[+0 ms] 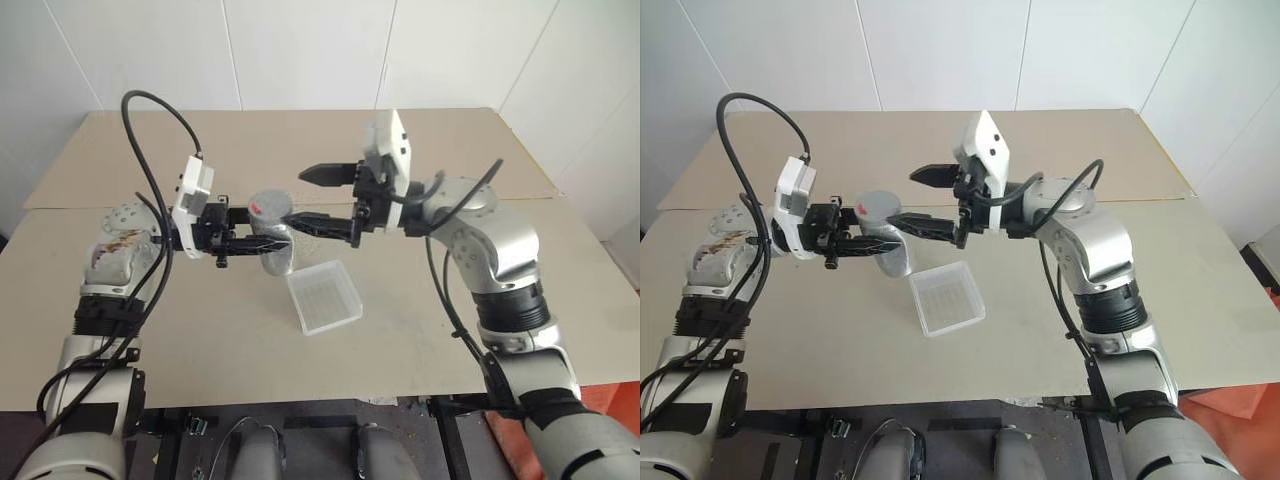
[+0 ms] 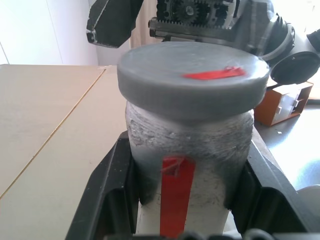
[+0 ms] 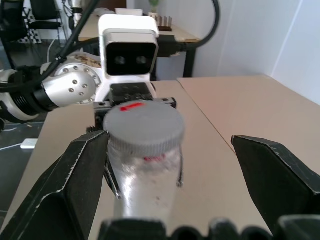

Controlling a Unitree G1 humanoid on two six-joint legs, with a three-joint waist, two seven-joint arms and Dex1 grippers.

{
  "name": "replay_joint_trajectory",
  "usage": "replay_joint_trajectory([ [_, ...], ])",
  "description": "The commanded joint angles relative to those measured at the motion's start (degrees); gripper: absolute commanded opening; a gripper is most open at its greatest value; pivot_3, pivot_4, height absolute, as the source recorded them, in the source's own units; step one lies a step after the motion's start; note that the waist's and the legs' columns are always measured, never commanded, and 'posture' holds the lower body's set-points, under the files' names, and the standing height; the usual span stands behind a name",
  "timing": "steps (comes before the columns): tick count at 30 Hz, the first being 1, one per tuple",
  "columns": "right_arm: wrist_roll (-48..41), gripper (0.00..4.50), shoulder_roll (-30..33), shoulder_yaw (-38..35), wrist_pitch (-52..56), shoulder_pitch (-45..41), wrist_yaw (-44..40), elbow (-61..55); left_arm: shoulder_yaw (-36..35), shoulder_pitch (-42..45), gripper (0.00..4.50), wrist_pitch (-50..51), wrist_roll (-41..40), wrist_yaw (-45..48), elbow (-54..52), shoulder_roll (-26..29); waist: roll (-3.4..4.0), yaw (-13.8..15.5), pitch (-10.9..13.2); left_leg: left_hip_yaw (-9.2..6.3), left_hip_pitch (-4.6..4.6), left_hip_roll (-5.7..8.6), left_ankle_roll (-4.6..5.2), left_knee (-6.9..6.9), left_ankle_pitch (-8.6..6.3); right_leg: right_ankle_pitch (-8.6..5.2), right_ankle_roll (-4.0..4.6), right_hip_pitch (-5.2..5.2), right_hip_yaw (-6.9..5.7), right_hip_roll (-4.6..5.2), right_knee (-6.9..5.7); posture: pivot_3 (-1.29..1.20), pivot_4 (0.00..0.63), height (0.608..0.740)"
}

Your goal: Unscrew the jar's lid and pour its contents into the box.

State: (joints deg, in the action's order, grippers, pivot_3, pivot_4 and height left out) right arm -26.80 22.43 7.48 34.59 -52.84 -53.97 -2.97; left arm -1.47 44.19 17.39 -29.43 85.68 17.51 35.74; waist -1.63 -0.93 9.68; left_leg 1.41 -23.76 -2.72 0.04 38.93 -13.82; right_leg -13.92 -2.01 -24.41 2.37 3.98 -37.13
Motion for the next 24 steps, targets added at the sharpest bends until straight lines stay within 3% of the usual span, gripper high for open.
replay_joint_trajectory([
  [1, -1.7, 4.45, 0.5, -1.9, 0.1, 0.2, 0.0, -3.5, -1.2, 0.7, 1.95, -0.7, -1.1, 1.0, -1.7, 0.4, 0.0, 0.0, 0.0, 0.0, 0.0, 0.0, 0.0, 0.0, 0.0, 0.0, 0.0, 0.0, 0.0, -0.01, 0.0, 0.0, 0.15, 0.74],
  [12, -4.1, 4.45, -0.2, -0.2, 1.6, 1.3, -1.2, -8.7, -0.7, 1.2, 1.95, -1.5, -0.3, 0.6, -0.9, -0.7, 0.0, 0.0, 0.0, 0.0, 0.01, -0.01, 0.0, 0.0, 0.0, 0.0, 0.0, 0.0, 0.0, -0.01, 0.0, 0.0, 0.15, 0.74],
  [24, 0.4, 4.45, -4.4, 4.0, 2.6, -2.9, 3.7, -4.7, -0.5, 1.1, 1.95, -2.3, 0.3, 0.4, -1.3, -1.0, 0.0, 0.0, 0.0, 0.0, 0.0, 0.0, 0.0, 0.0, 0.0, 0.0, 0.0, -0.01, 0.0, -0.01, -0.01, 0.0, 0.15, 0.74],
])
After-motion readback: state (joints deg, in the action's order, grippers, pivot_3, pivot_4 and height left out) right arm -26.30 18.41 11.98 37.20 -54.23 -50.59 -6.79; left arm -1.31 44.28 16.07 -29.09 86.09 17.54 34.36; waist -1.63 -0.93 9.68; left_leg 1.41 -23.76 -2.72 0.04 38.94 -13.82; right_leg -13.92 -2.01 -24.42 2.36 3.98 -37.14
